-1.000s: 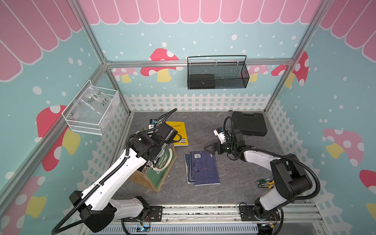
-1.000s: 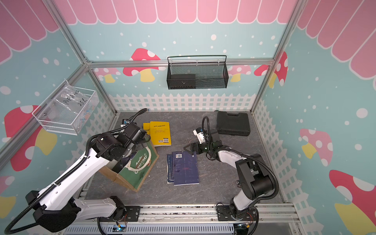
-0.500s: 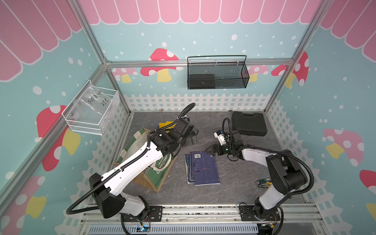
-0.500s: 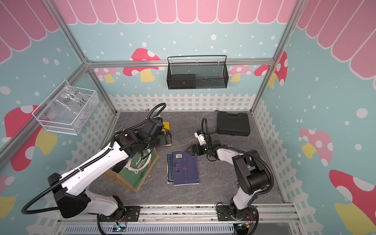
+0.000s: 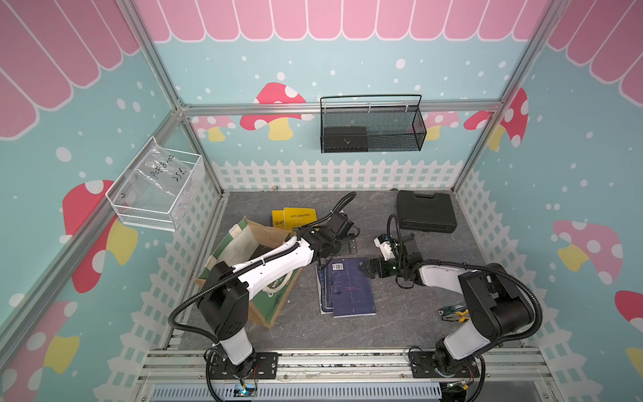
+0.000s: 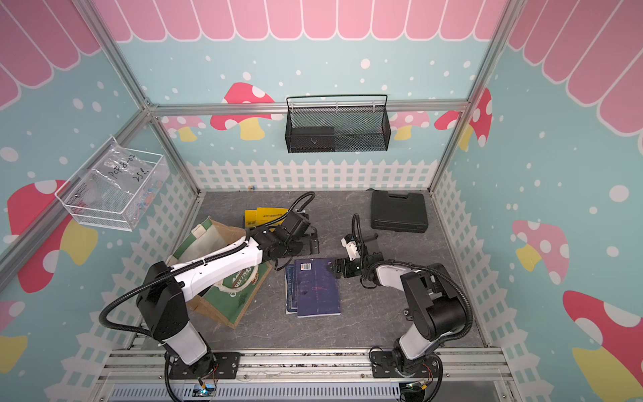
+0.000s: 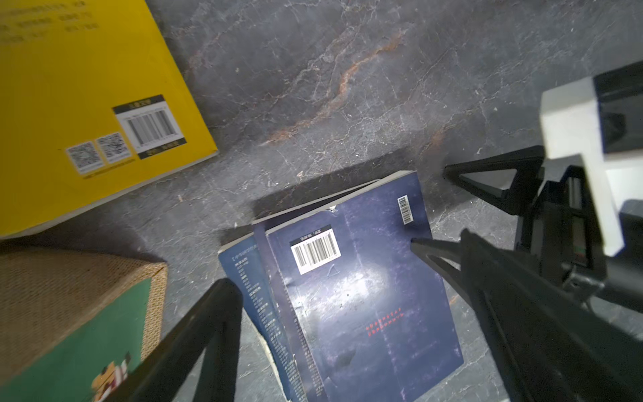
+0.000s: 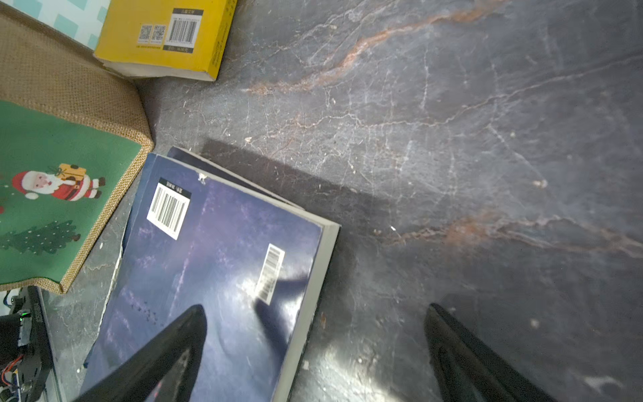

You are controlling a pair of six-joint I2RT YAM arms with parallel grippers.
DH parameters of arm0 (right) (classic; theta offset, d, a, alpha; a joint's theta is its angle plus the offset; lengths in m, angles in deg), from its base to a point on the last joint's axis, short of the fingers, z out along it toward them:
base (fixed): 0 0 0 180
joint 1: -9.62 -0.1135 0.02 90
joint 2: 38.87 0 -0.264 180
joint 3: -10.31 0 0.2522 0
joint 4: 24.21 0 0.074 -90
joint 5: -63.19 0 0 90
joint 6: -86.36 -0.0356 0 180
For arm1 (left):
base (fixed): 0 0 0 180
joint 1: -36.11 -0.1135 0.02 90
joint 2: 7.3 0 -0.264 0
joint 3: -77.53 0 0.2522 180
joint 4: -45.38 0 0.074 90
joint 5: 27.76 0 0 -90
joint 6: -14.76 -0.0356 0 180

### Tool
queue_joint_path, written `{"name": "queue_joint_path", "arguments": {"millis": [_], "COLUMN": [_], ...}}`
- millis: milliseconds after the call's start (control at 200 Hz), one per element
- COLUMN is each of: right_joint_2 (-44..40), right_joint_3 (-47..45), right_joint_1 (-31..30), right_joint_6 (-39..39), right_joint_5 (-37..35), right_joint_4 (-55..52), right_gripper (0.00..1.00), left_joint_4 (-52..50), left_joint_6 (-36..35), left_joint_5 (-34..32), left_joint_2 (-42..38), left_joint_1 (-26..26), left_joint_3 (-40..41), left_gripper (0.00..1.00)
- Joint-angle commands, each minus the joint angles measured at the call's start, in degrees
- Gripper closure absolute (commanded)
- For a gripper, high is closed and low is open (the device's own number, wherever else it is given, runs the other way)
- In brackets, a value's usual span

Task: Put the books into the canvas bag
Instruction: Pick up the book from the book.

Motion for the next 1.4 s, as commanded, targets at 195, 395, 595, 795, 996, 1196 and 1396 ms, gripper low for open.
{"name": "queue_joint_path", "arguments": {"millis": [195,395,595,795,996,1196,1396], "right_joint_2": [-2.09,-1.63,-3.18,-3.77,-3.46,-3.73,-2.84], "right_joint_3": [-8.62,-10.51,-12.60,-14.55,-18.70,-20.24,-21.20], "right_joint_1": [-0.28,-1.99,-2.09,-2.27,-4.51,-5.69,-5.74], "right_joint_6": [-4.80,-3.24,-3.20,-5.34,-10.56,-11.51,-11.46], "right_joint_5": [3.53,1.07,1.54,4.19,4.21,2.29,2.42], "right_joint_4": [10.84,11.39,12.33,16.47,23.78,24.19,24.96], "right_gripper": [0.00,0.00,0.00,0.00,0.00,0.00,0.00], "left_joint_4": [14.50,16.48,18.05,24.84,25.16,22.21,19.54], "left_joint_6": [4.88,1.63,1.52,3.97,8.31,9.38,7.82], "left_joint_5": [6.40,3.26,4.73,12.00,8.95,4.91,4.21], "left_joint_2": [0.24,-2.37,-5.96,-7.61,-5.92,-7.01,-9.01], "left_joint_1": [1.19,2.75,2.79,3.36,5.81,5.83,5.83], "left_joint_3": [11.43,17.93,22.64,24.87,24.31,24.85,25.57], "left_gripper": [0.01,0.01,0.01,0.01,0.01,0.01,0.01]}}
